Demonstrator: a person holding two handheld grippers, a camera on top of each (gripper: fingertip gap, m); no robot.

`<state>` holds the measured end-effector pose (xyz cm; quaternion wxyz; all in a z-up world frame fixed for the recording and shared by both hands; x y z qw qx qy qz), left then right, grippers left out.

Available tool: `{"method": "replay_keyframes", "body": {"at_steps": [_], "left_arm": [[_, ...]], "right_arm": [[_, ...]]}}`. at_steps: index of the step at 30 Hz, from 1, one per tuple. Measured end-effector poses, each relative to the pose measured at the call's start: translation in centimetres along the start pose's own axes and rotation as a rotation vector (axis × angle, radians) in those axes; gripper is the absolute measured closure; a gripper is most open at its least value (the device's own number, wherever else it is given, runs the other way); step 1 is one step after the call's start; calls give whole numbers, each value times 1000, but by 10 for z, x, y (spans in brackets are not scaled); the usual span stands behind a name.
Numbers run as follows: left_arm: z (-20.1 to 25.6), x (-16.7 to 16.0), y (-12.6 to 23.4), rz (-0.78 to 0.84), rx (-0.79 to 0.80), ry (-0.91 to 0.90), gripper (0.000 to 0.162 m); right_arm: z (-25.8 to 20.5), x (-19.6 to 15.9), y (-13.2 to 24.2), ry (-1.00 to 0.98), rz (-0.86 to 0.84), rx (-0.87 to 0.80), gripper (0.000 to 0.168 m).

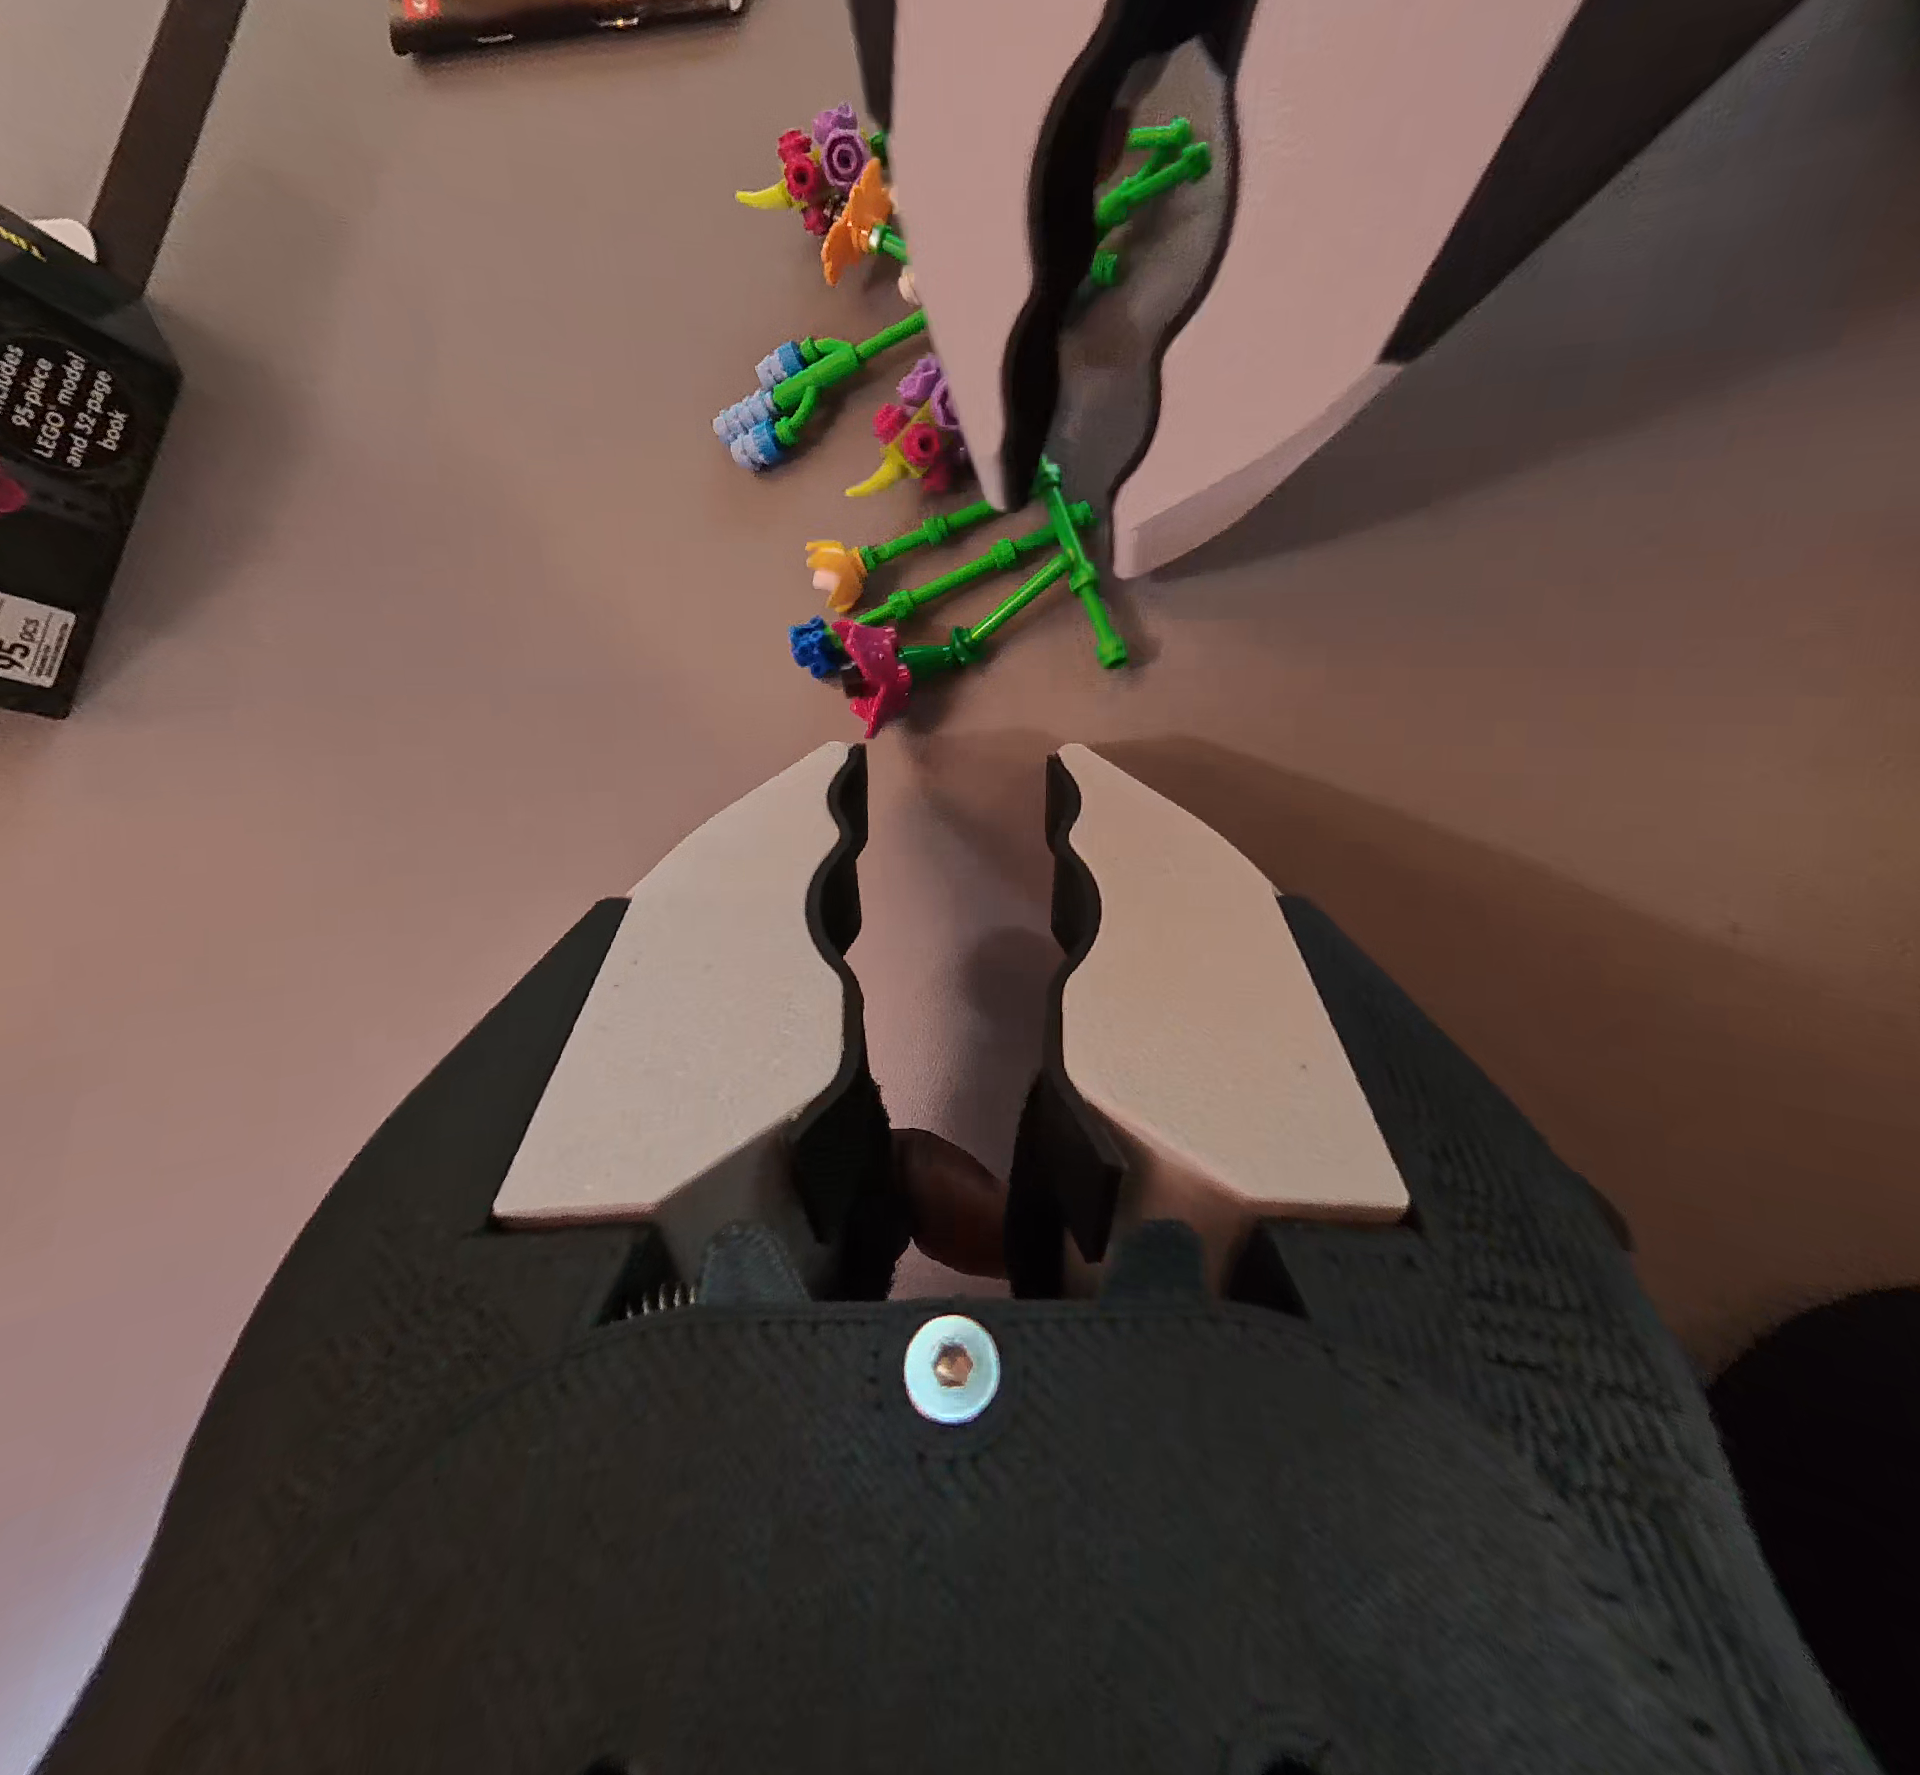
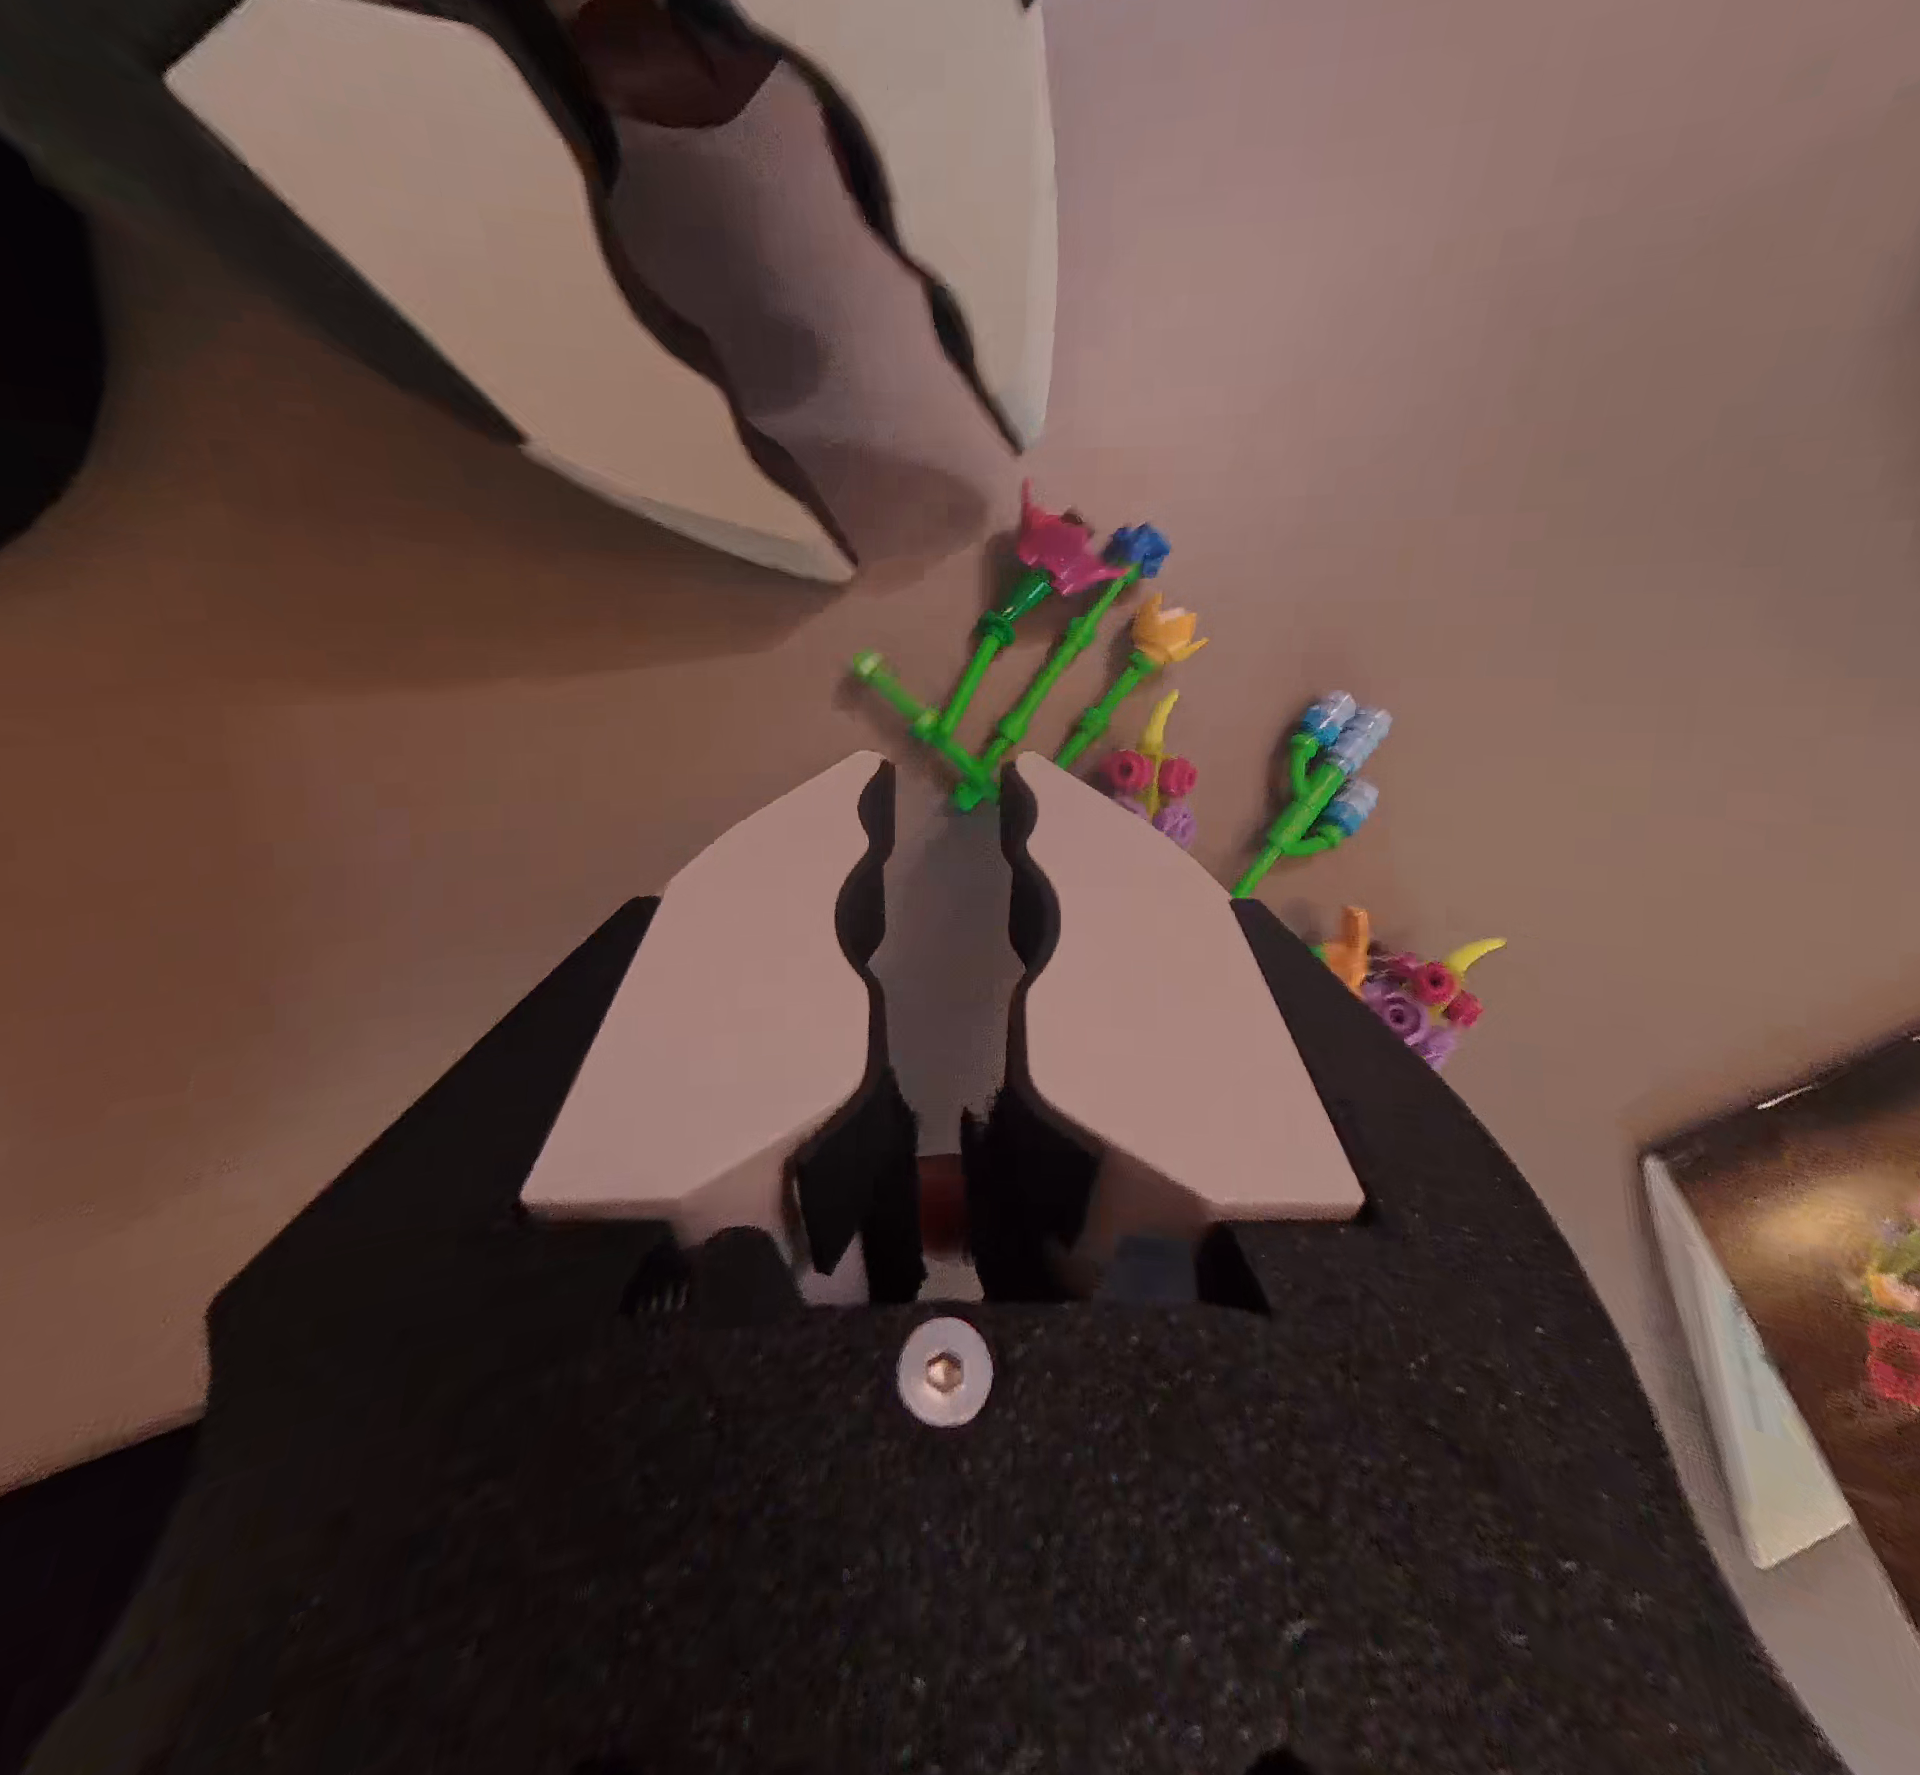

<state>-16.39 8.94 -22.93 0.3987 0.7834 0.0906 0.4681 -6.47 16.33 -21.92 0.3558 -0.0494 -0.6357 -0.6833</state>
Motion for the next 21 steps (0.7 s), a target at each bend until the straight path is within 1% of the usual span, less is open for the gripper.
{"method": "replay_keyframes", "body": {"at_steps": [1, 4, 6, 9, 11, 15, 18, 20, 21], "left_arm": [[1, 1, -1, 1, 1, -5, 129], [1, 1, -1, 1, 1, -6, 129], [1, 1, -1, 3, -2, -3, 129], [1, 1, -1, 5, -4, 10, 131], [1, 1, -2, 6, -4, 19, 133], [0, 2, -5, 21, 5, 15, 138], [-2, 0, -5, 20, 22, -2, 138], [-4, -1, -4, 23, 35, -17, 138], [-5, -2, -4, 23, 39, -17, 138]], "right_arm": [[2, 0, -1, 22, 2, -13, 149], [-1, -1, -3, 128, -14, 22, 150], [-1, -1, -2, 221, -38, 52, 157], [-2, 1, 2, 423, -75, 93, 165], [-3, 1, 8, 579, -72, 118, 165], [1, 8, 23, 865, -52, 112, 165], [1, 17, 26, 1174, -53, 31, 165], [-2, 19, 22, 1445, -104, -26, 165], [-4, 18, 18, 1585, -160, -32, 165]]}}
Point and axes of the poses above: each gripper's, where its closed fingertips meet, y back along the fingers, x out of its top, z = x × y across the jaws, the point moved 8 cm from there along y, back along the fingers, and after that the axes turned 5 degrees about y, right-handed, at the moved point
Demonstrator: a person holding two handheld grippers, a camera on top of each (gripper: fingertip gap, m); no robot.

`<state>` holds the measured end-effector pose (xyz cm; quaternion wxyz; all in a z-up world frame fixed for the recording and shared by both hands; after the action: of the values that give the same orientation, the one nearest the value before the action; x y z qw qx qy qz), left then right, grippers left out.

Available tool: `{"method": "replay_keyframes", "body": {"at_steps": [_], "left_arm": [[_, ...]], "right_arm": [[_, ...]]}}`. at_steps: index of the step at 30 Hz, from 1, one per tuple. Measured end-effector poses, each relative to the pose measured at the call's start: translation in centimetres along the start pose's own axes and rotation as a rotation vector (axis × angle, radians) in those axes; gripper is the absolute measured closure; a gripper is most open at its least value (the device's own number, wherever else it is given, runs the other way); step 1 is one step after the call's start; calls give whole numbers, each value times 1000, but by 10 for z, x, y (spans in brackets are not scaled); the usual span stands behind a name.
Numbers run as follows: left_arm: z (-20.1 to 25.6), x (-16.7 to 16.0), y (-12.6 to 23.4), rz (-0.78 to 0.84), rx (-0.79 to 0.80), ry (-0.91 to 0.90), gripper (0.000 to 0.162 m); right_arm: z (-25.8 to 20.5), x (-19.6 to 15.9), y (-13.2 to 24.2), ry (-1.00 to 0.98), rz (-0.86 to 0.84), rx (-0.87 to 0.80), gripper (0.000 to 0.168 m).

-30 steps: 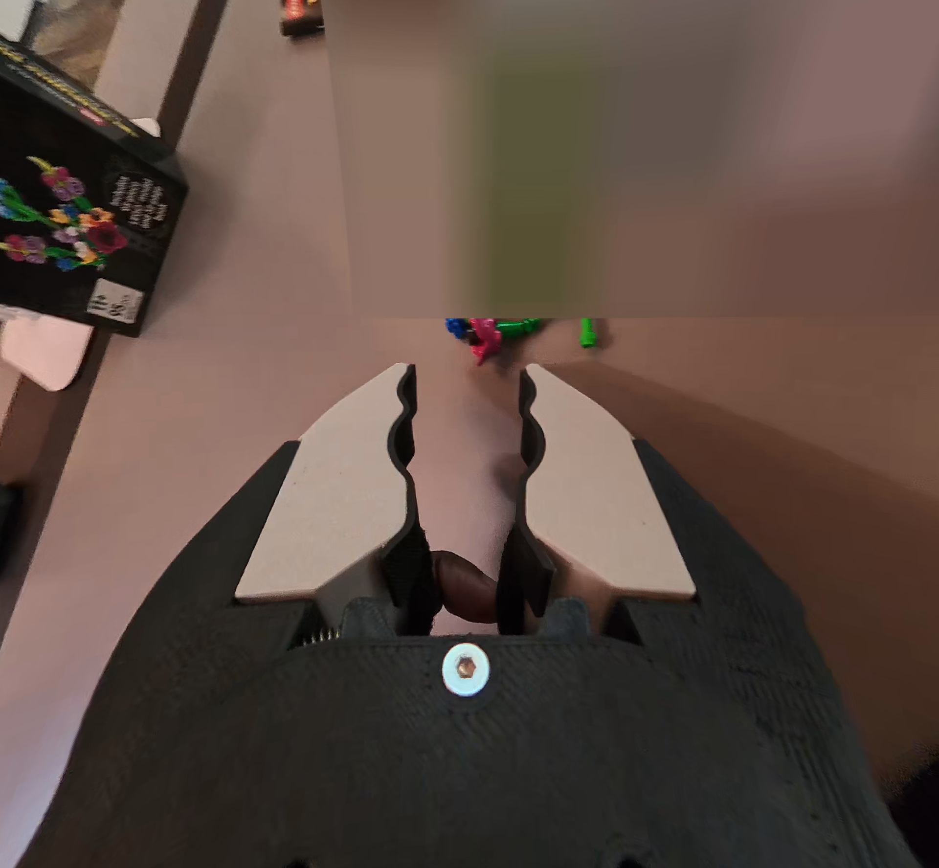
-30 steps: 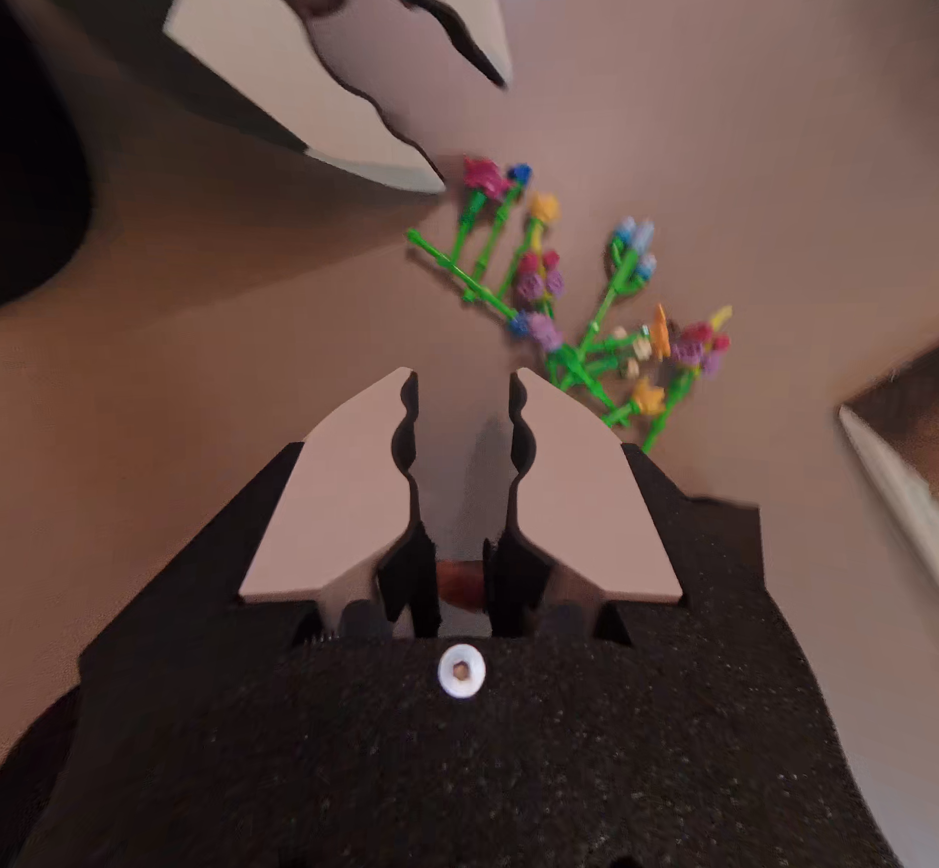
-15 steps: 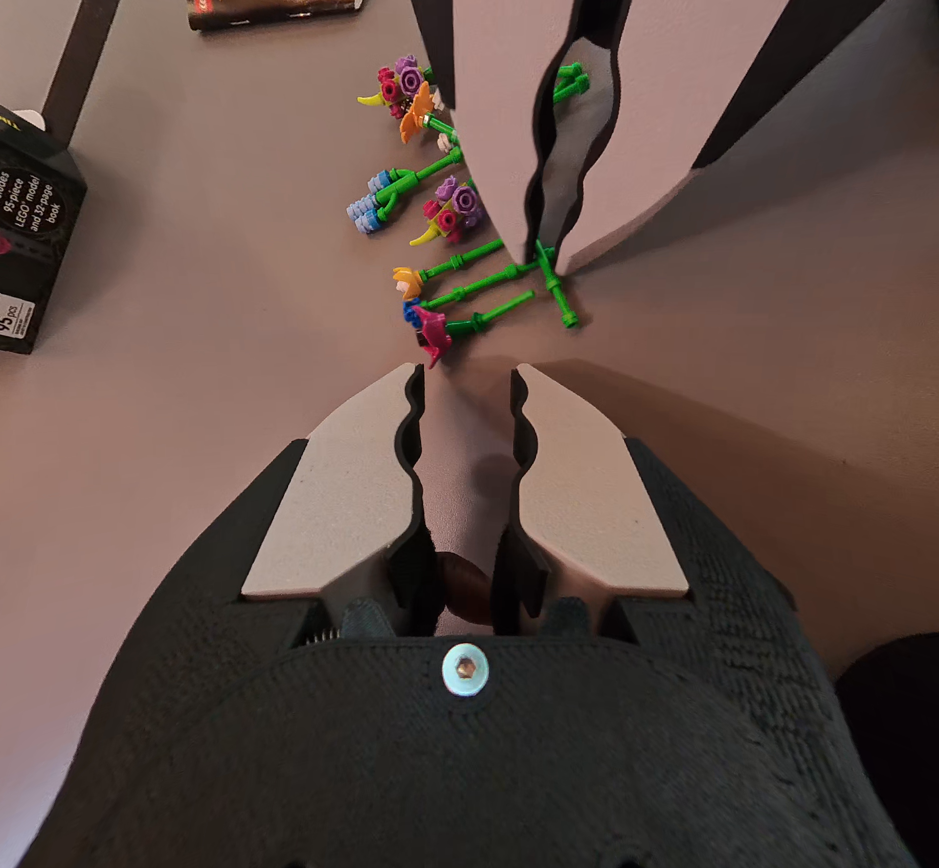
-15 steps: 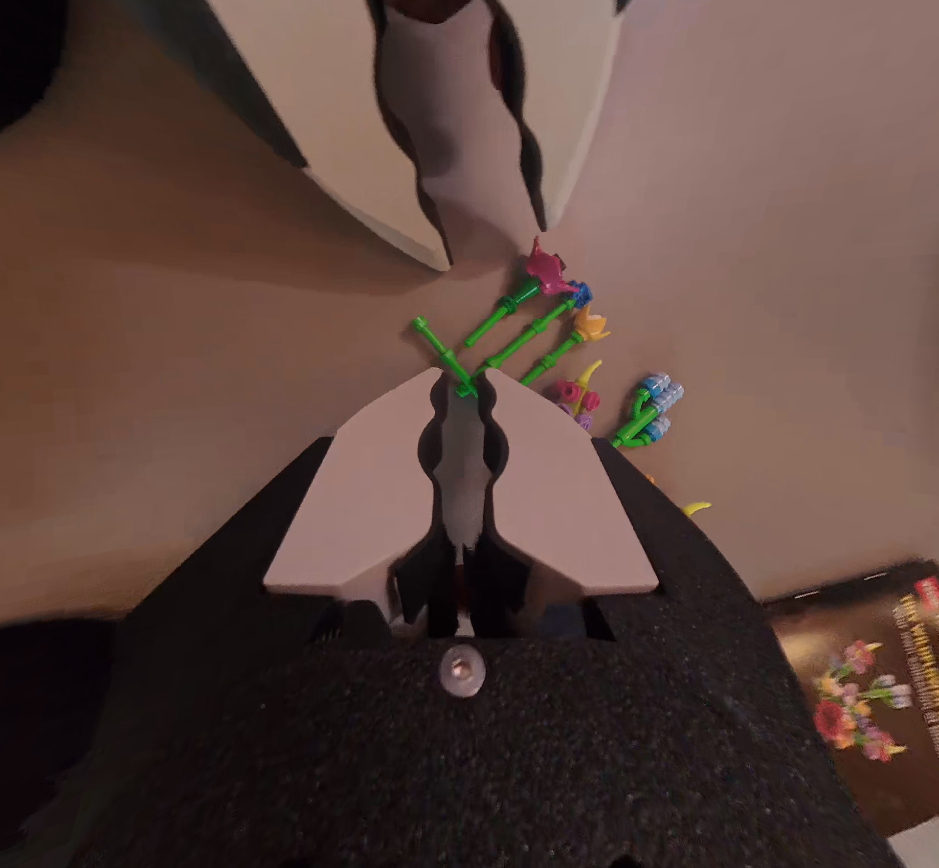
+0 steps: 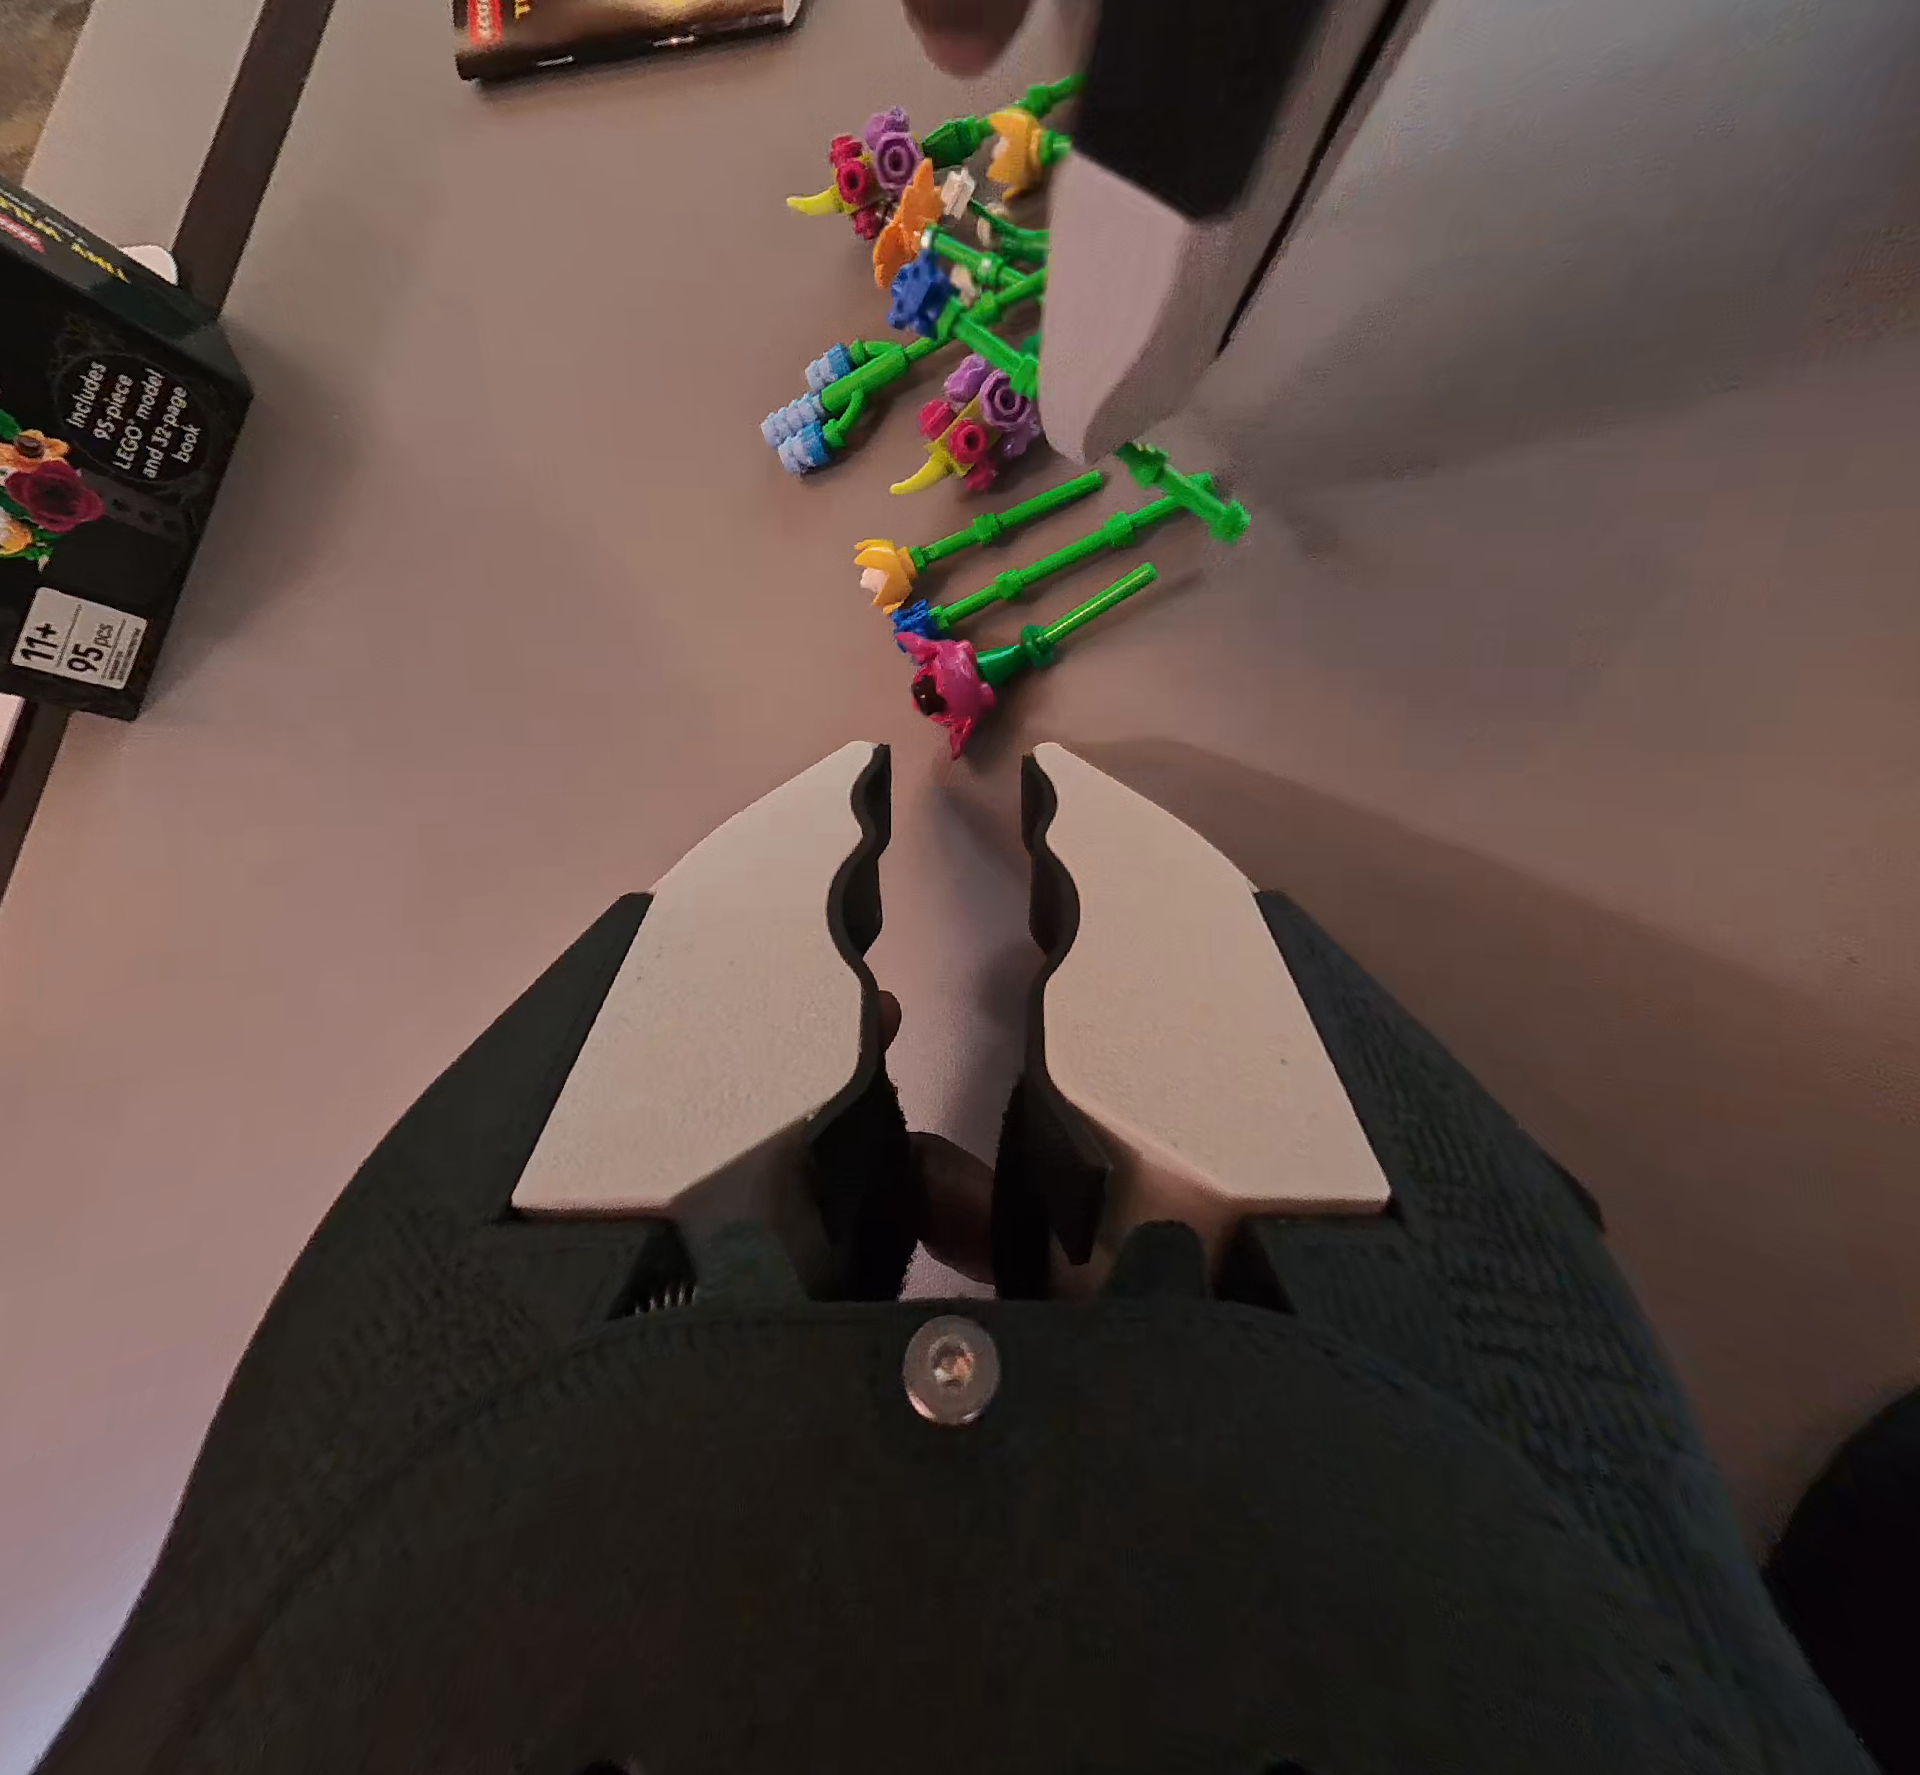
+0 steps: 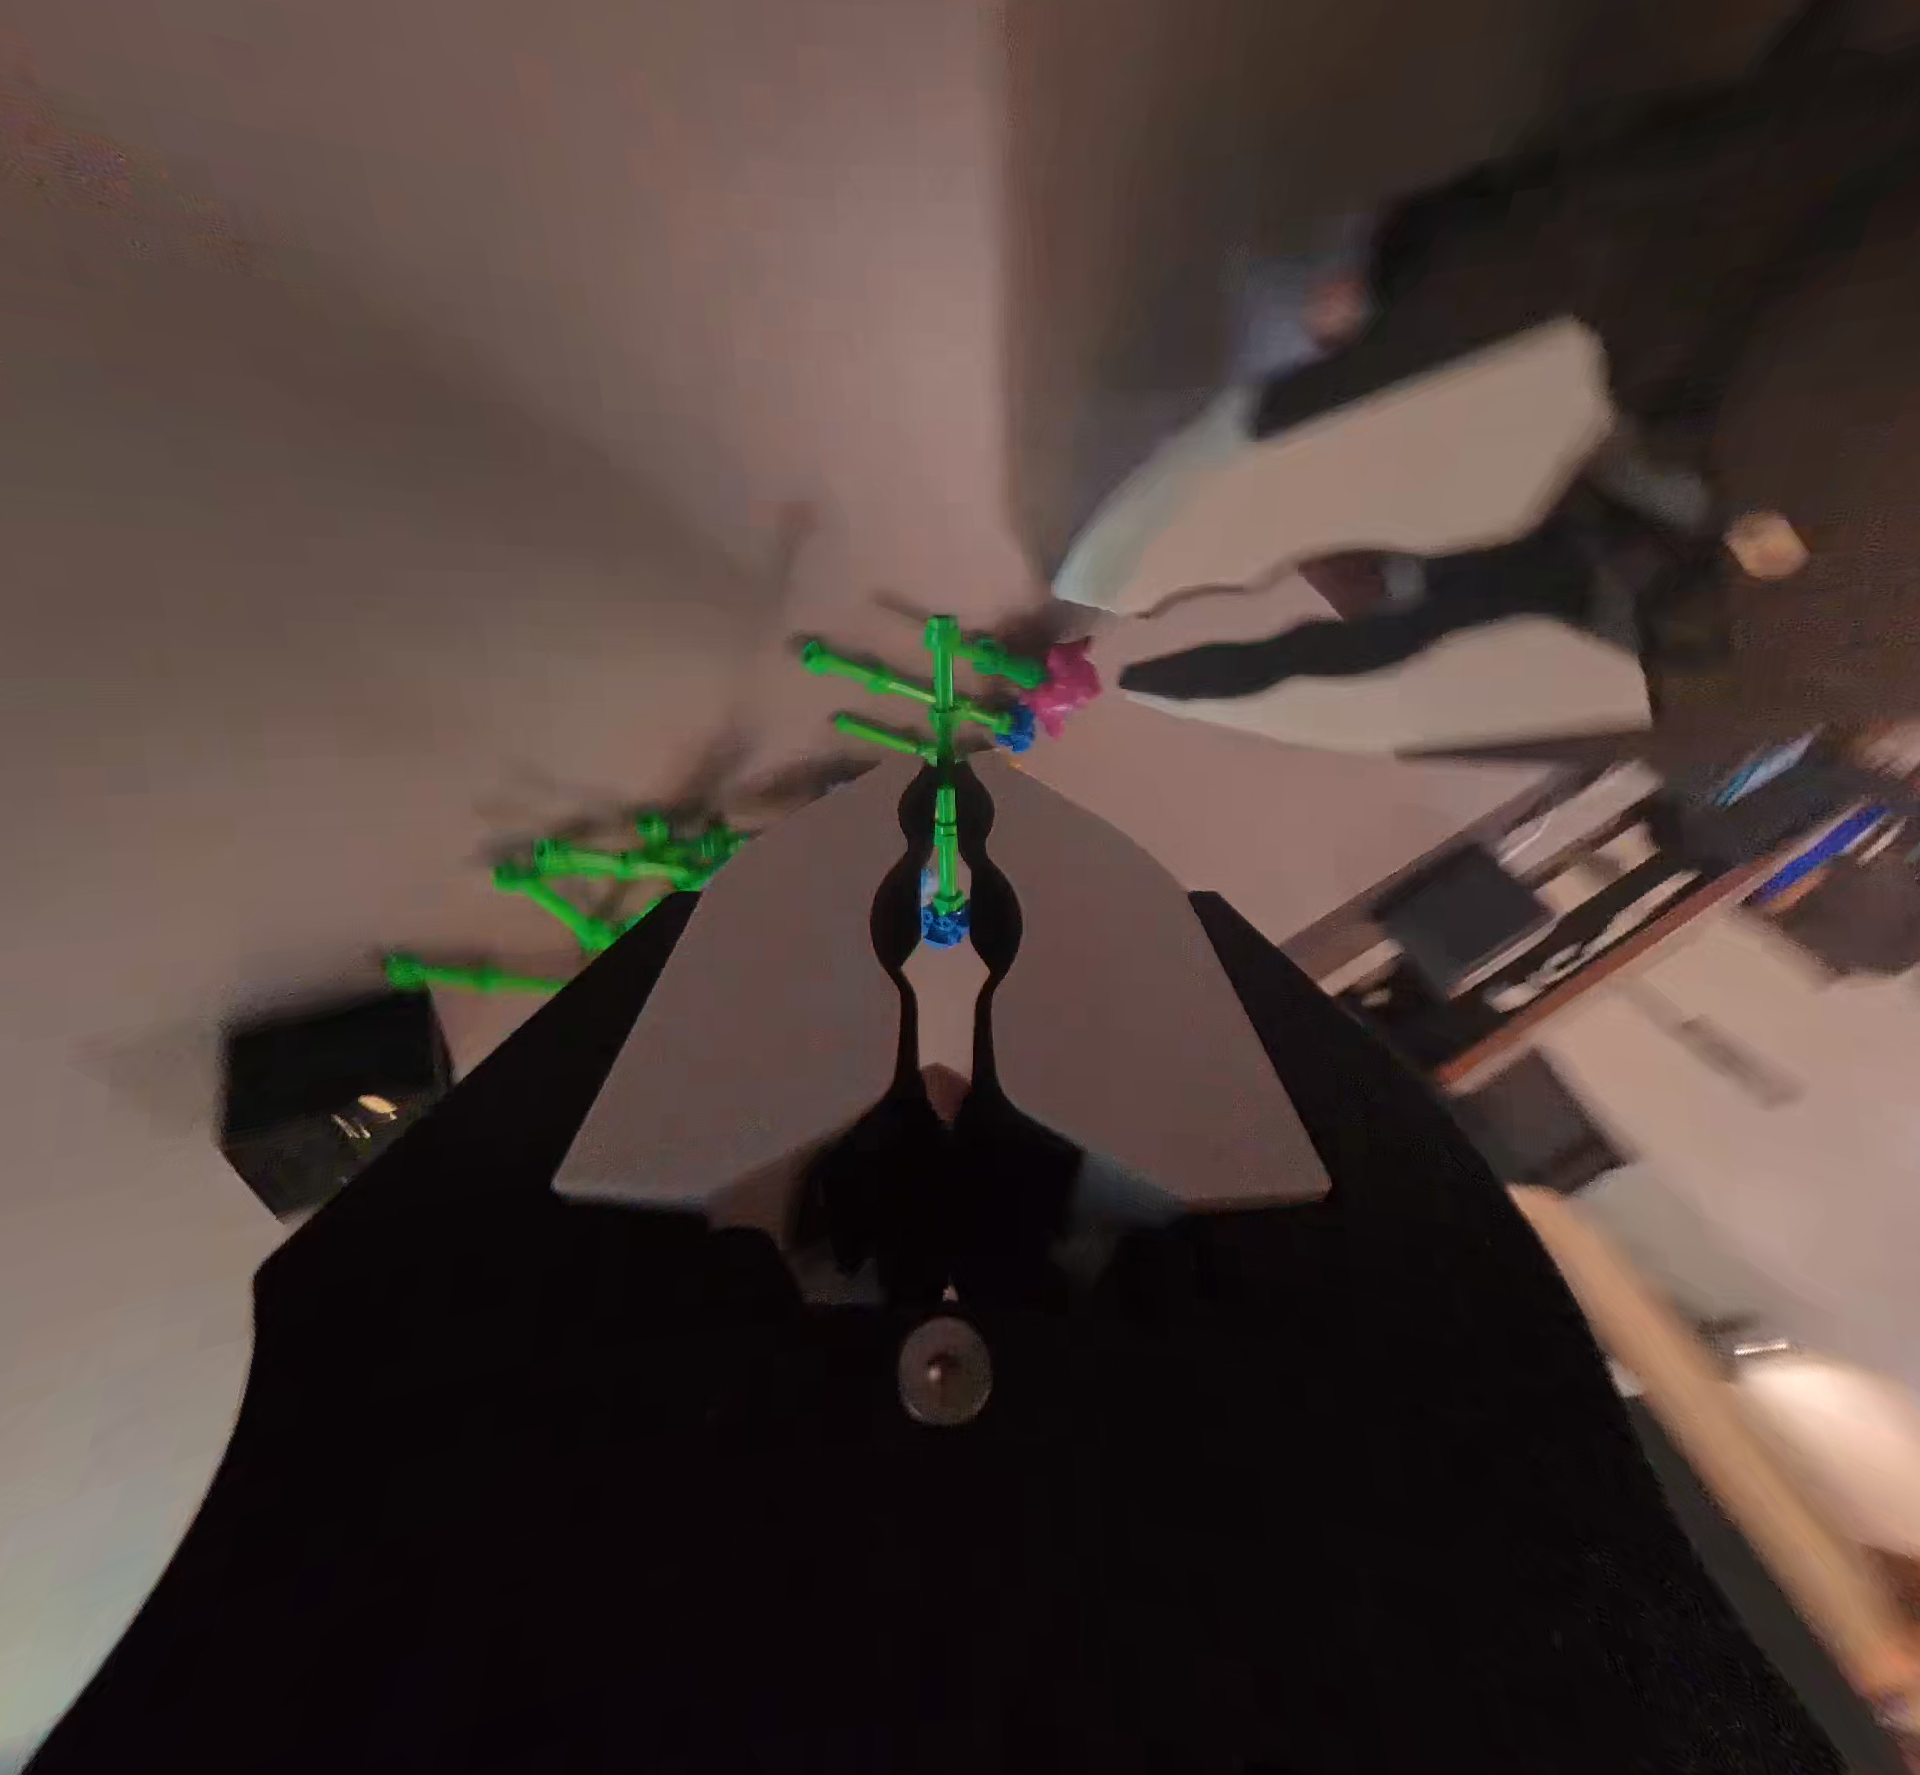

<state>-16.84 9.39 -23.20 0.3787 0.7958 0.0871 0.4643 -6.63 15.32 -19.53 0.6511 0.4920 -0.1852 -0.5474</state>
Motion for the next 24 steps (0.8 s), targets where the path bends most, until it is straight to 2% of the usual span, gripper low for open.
{"method": "replay_keyframes", "body": {"at_steps": [3, 7, 11, 13, 17, 18, 20, 22, 23, 24], "left_arm": [[-2, -1, 1, -1, 5, 7, 138], [-1, -1, 0, 6, 9, -5, 138], [-1, -1, 0, 7, 7, 3, 137], [-1, -1, 0, 7, 0, 9, 135], [-1, 0, 1, 4, -25, 59, 128], [-2, 0, 1, 1, -25, 69, 127], [-2, 0, 0, -6, -24, 80, 127], [-1, 1, 0, -12, -24, 82, 127], [-1, 1, 0, -13, -27, 82, 128], [0, 2, 0, -13, -31, 83, 128]], "right_arm": [[-2, 0, -7, 328, -58, 47, 165], [5, -4, -4, 534, -3, 93, 165], [7, -3, -14, 663, 31, 151, 165], [6, -4, -22, 746, 5, 121, 163], [5, -12, -26, 757, -72, 75, 146], [7, -16, -23, 695, -95, 45, 145], [17, -26, -10, 388, -129, -45, 149], [23, -42, 4, -144, -164, -97, 153], [21, -49, 9, -474, -161, -94, 150], [14, -54, 12, -808, -127, -60, 139]]}}
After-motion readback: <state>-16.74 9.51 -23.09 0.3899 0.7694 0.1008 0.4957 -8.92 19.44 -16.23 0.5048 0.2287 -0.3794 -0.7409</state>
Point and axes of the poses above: each gripper's, where its closed fingertips meet, y back along the fingers, x out of its top, z = x × y across the jaws, the point moved 8 cm from there along y, back along the fingers, and after that the axes turned 5 degrees about y, right-handed, at the moved point
